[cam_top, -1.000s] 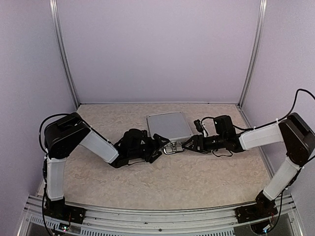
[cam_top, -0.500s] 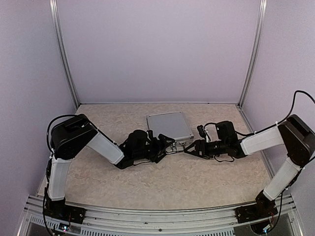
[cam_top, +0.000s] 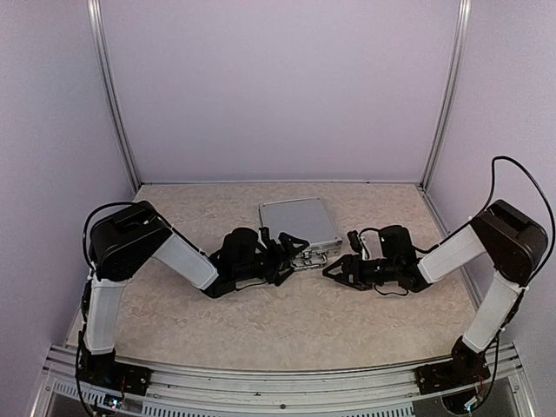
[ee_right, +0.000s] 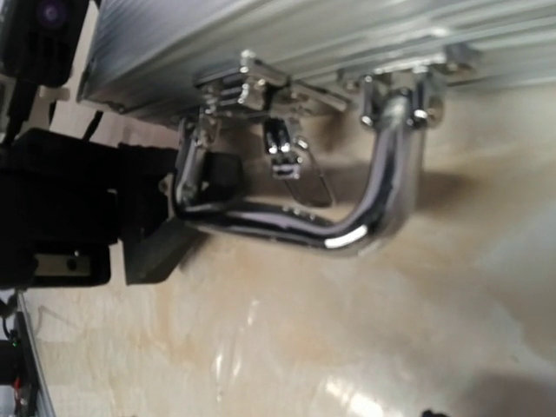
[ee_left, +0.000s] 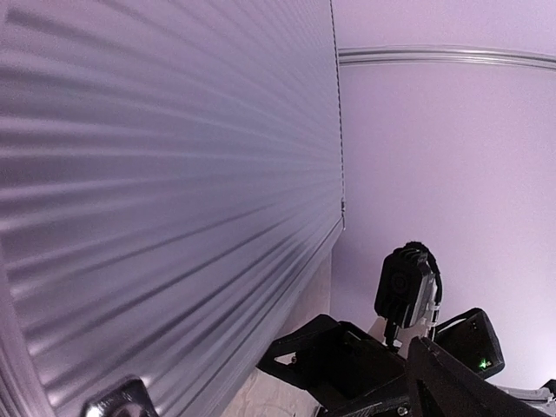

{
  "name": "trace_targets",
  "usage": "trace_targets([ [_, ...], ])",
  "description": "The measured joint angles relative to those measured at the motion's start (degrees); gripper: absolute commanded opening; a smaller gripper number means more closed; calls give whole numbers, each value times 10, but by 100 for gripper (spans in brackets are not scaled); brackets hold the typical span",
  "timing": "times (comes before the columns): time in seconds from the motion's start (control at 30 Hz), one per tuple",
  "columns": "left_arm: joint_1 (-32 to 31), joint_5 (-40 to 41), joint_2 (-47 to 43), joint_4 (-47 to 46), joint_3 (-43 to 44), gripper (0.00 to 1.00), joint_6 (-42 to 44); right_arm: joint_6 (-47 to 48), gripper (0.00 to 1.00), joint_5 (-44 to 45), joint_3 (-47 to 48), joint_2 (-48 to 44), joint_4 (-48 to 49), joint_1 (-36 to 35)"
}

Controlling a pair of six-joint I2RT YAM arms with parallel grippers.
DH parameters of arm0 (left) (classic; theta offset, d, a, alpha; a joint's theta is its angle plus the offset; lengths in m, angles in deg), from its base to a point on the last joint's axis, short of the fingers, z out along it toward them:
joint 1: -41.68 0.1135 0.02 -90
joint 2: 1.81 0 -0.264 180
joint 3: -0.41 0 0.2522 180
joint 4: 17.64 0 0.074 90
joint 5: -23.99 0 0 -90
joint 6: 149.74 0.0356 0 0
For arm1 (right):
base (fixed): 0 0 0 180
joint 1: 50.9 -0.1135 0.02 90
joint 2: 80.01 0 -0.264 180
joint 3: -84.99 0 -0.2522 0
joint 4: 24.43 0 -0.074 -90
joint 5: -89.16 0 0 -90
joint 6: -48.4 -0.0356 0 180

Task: Pack up texas hold em set

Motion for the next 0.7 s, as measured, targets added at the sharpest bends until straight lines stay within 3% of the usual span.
trace_targets([
  [0.7, 9, -18, 0, -7, 3, 97, -42, -34, 72, 4, 25, 41, 118, -12],
])
